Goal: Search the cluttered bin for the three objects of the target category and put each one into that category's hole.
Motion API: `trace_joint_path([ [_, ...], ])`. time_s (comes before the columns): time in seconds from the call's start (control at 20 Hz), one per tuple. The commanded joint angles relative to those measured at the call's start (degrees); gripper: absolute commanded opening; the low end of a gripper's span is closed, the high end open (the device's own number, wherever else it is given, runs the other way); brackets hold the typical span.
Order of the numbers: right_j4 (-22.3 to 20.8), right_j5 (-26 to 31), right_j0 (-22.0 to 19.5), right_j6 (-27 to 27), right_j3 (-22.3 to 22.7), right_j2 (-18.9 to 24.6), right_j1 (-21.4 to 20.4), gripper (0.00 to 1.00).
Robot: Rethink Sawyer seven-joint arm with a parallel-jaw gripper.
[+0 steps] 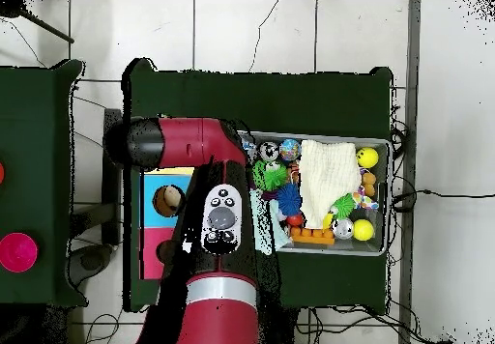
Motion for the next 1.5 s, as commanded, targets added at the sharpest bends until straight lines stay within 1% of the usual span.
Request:
trace_joint_path([
  [0.05,-5.97,-17.05,-0.6,4.8,7.36,1.25,15.78,0.0],
  [0.15,-5.31,-18.44,0.22,6.98,6.5,0.31,17.48,0.0],
  [0.2,-4.39,-18.89,0.28,8.13,6.28,0.3,18.43,0.0],
  [0.4,-1.7,-23.58,0.14,11.52,5.9,0.58,21.5,0.0],
  [0.5,-0.82,-23.72,0.47,12.23,5.28,0.3,22.55,0.0],
  [0.65,0.14,-23.56,0.65,11.71,5.4,0.11,22.81,0.0],
  [0.7,0.39,-23.22,0.67,11.41,5.49,0.07,22.72,0.0],
  [0.75,0.49,-22.23,1.49,11.48,5.06,-0.9,22.79,0.0],
  [0.9,1.75,-20.73,0.97,10.16,6.39,-0.2,21.41,0.0],
  [0.95,1.68,-19.25,1.71,10.41,6.16,-1.22,20.95,0.0],
  [1.1,2.22,-13.93,1.17,7.71,6.85,-0.9,18.83,0.0],
  [1.25,2.49,-11.25,1.6,7.33,6.72,-1.72,18.14,0.0],
  [1.35,2.96,-11.74,1.25,7.1,7.18,-1.31,17.96,0.0],
  [1.45,2.71,-15.09,1.08,7.22,7.92,-1.12,17.68,0.0],
  [1.5,2.62,-15.79,0.76,6.73,8.23,-0.74,17.54,0.0],
])
